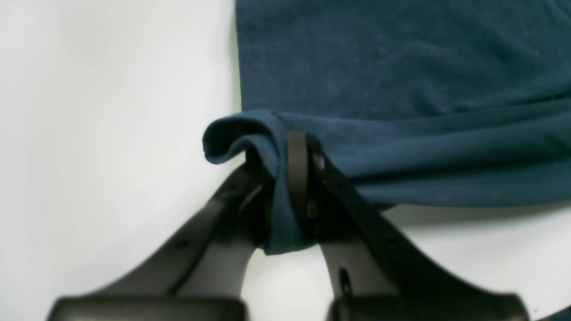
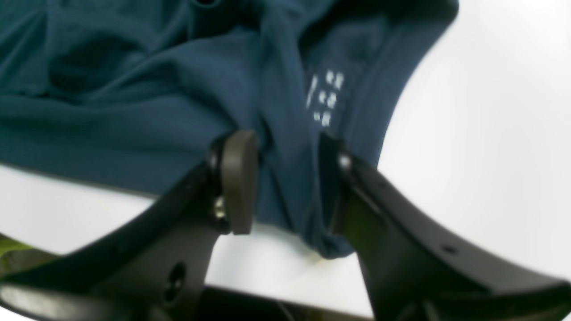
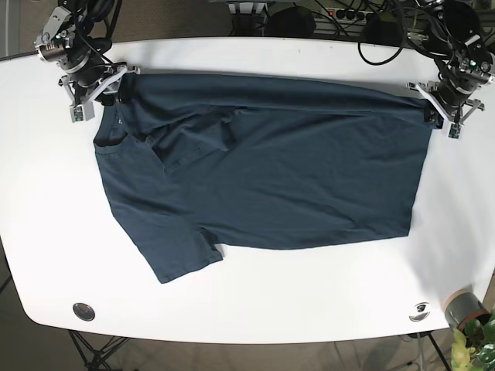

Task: Fold the T-shirt properly
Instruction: 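Release the shirt edge with both grippers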

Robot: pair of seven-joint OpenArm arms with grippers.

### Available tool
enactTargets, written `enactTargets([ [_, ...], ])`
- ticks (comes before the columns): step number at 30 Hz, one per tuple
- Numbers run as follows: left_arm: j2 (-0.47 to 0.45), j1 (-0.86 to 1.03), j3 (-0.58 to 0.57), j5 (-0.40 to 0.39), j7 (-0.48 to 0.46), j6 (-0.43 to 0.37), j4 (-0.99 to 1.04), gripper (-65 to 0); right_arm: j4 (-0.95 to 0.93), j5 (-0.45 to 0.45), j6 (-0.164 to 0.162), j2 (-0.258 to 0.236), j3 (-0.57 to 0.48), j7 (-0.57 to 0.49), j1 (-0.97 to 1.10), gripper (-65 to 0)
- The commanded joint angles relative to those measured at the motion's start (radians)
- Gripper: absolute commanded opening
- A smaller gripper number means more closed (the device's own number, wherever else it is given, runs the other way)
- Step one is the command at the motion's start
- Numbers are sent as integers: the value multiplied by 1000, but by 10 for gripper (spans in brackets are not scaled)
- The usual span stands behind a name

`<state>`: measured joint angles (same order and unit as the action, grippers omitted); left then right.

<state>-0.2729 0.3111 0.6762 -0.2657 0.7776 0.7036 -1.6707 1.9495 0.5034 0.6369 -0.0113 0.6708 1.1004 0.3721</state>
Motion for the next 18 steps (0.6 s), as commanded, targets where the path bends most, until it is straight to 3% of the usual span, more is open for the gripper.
enactTargets([
  [1, -19, 12, 9, -11, -16, -5, -21, -650, 18, 42, 4, -9, 19, -19, 34, -412],
  [4, -19, 24, 9, -11, -16, -5, -22, -647, 20, 51, 4, -9, 19, -21, 49, -411],
  [6, -19, 26, 9, -11, -16, -5, -22, -603, 21, 51, 4, -13, 19, -21, 48, -411],
  [13, -19, 21, 9, -8, -16, -5, -22, -331, 17, -4, 1, -45, 13, -18, -26, -409],
  [18, -39, -17, 9, -13, -16, -5, -22, -315, 15, -125, 1, -43, 11, -18, -129, -409],
])
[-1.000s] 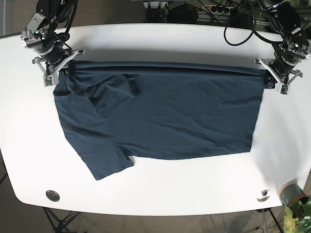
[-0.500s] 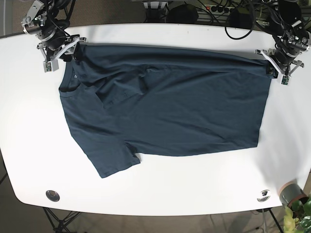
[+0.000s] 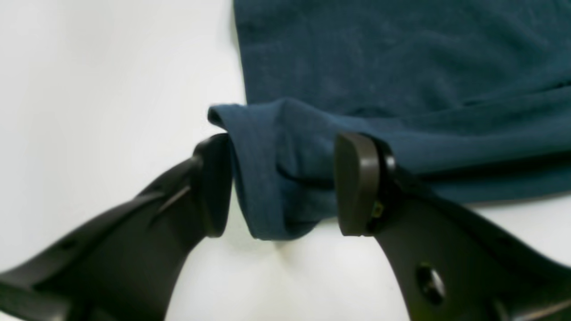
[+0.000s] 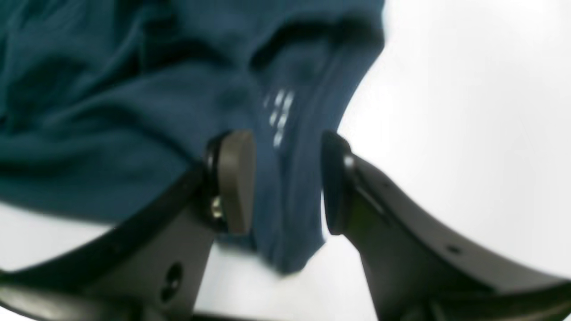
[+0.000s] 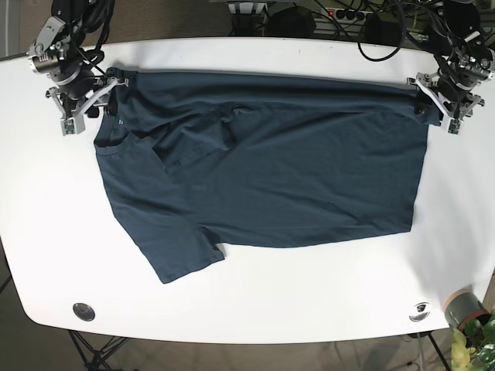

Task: Fold the T-shirt properly
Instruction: 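Release the shirt edge with both grippers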

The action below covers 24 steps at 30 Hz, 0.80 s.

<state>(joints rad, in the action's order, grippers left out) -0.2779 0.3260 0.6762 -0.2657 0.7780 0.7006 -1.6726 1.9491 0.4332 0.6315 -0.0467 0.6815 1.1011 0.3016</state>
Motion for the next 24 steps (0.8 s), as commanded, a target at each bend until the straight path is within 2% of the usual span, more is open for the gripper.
enactTargets([
  [1, -40, -43, 9, -13, -16, -2, -21, -314, 16, -75, 6, -6, 1, -17, -75, -409],
  [6, -65, -90, 9, -14, -16, -2, -28, -314, -38, -175, 6, -11, -41, -17, -180, -411],
  [9, -70, -130, 3, -14, -16, -2, -41, -313, -86, -221, 6, -29, -72, -23, -235, -411],
  [15, -70, -229, 3, -5, -16, -2, -18, -313, -199, -294, 6, -34, -88, -29, -367, -411],
  [19, -70, -281, 1, -5, -16, -2, 22, -313, -296, -339, 8, -63, -119, -54, -462, -407],
  [22, -68, -313, 1, -4, -16, -2, 45, -314, -393, -353, 8, -103, -156, -75, -522, -346],
  [24, -67, -334, 0, -4, -16, -2, 64, -314, -486, -351, 6, -126, -167, -114, -572, -265],
])
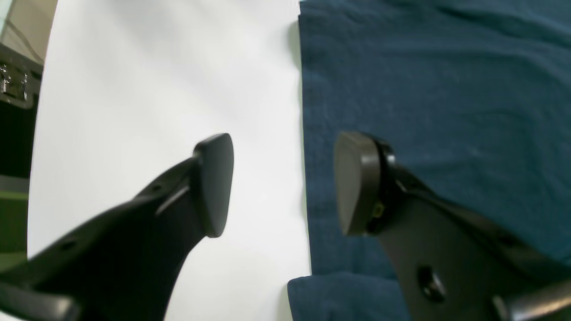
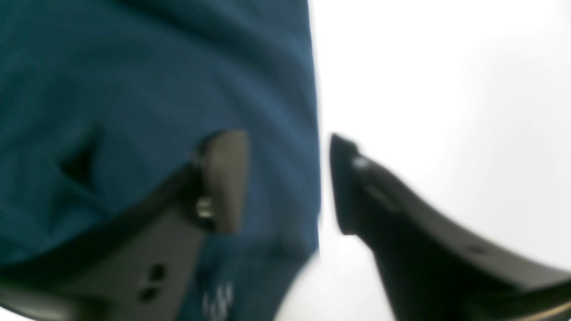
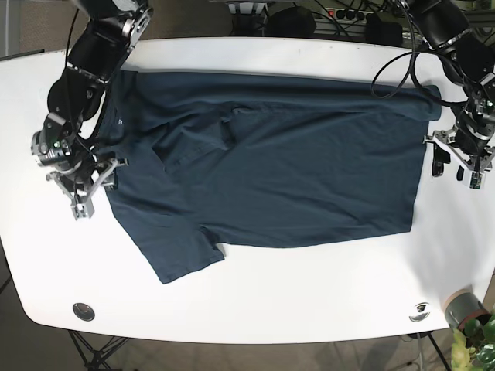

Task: Fold the T-shirt properly
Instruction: 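Release the shirt edge with both grippers, then grasp the shirt's hem corners with both grippers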

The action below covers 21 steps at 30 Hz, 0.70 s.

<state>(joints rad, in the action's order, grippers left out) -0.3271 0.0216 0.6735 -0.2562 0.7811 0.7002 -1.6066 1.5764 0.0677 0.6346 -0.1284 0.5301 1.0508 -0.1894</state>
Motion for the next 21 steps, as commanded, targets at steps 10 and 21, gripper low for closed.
enactTargets([
  [10, -22, -59, 1, -13, -19, -2, 41, -313, -502, 10, 3, -118, -20, -243, -252, -160],
  [21, -22, -58, 1, -13, -19, -2, 42, -313, -683, 11, 3, -123, -21, -347, -278, -162],
])
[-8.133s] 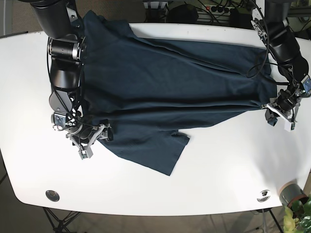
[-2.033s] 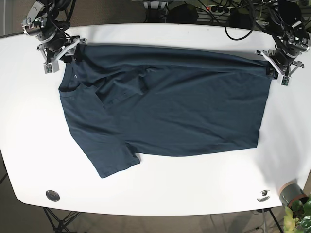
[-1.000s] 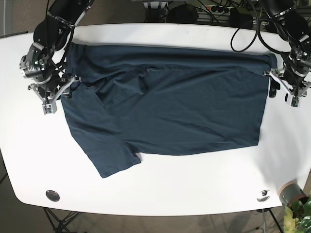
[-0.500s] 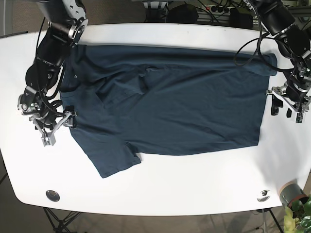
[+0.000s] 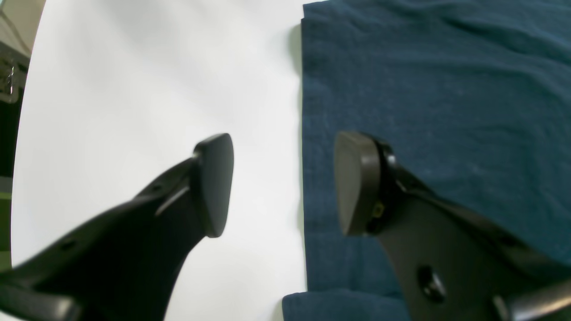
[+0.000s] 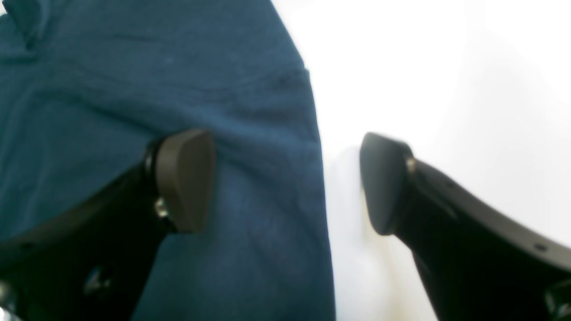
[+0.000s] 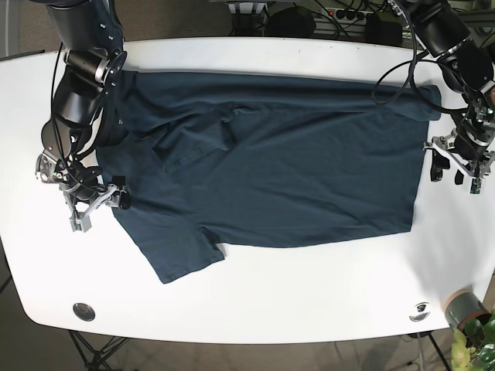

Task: Fold the T-shirt properly
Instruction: 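Grasp the shirt's hem corners with both grippers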

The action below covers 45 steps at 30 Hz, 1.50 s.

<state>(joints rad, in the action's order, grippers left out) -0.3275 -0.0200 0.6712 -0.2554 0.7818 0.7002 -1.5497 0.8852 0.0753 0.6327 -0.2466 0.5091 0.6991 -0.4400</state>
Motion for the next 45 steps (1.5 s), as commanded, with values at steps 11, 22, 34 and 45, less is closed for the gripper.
enactTargets([
  [11, -23, -57, 3, -14, -20, -2, 36, -313, 139, 2, 6, 82, 0, 64, 43, -162],
  [22, -37, -185, -156, 14, -26, -202, 151, -310, 147, 2, 6, 95, 1, 69, 50, -208],
  [34, 11, -355, -276, 184, -190, -348, 403, -124, 147, 2, 5, 105, 1, 67, 48, -620],
  [45, 6, -444, -316, 179, -312, -345, 687, -124, 151, 2, 5, 105, 3, 67, 50, -623],
])
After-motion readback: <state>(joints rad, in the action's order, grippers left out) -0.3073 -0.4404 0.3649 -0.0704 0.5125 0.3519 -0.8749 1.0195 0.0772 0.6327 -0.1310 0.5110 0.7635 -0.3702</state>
